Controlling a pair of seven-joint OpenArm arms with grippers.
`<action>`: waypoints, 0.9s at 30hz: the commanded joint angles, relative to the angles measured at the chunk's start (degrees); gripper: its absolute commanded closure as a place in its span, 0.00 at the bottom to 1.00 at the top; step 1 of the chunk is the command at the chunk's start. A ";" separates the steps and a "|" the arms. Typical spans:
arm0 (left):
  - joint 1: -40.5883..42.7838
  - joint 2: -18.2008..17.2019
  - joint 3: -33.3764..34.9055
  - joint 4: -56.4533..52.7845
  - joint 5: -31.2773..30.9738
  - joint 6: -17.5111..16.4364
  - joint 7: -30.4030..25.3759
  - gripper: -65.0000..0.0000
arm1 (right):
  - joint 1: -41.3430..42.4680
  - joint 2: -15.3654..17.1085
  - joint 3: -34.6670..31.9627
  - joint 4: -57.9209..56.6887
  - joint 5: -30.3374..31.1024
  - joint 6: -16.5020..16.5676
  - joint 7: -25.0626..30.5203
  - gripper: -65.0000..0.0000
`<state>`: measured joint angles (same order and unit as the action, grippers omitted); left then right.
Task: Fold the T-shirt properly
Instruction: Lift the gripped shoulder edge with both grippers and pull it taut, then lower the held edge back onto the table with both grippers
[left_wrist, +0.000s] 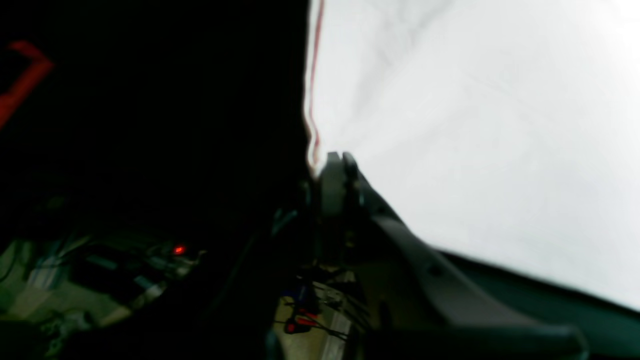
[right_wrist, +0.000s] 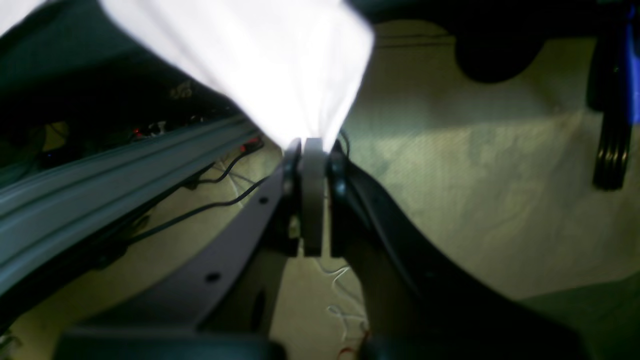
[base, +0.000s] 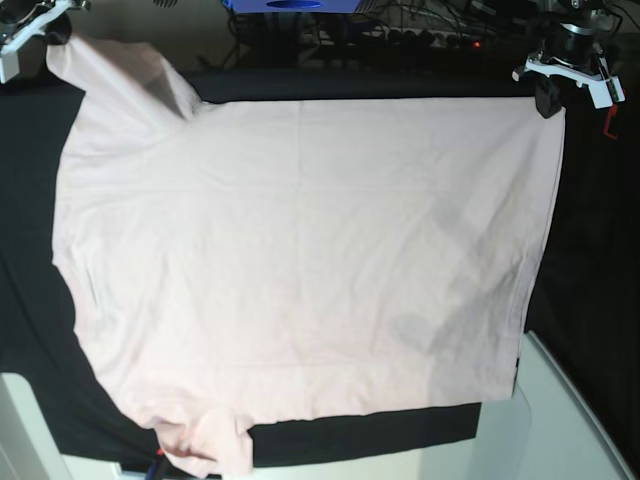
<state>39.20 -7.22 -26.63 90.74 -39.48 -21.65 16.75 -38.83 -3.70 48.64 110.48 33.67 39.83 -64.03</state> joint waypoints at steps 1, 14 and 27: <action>0.40 -0.47 -0.40 1.00 -0.65 -0.55 -1.06 1.00 | 0.54 1.46 -0.86 1.22 0.75 0.17 0.95 1.00; -4.69 1.91 -0.58 3.81 -0.74 -0.55 7.20 1.00 | 13.99 5.95 -2.62 1.30 0.40 0.17 -10.21 1.00; -11.46 1.99 -0.58 3.55 -0.74 4.37 11.42 1.00 | 22.35 10.87 -2.88 -0.01 0.40 -0.23 -12.23 1.00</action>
<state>27.73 -4.62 -26.92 93.56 -39.46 -16.93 29.21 -16.62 6.37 45.56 109.73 33.45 39.75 -77.03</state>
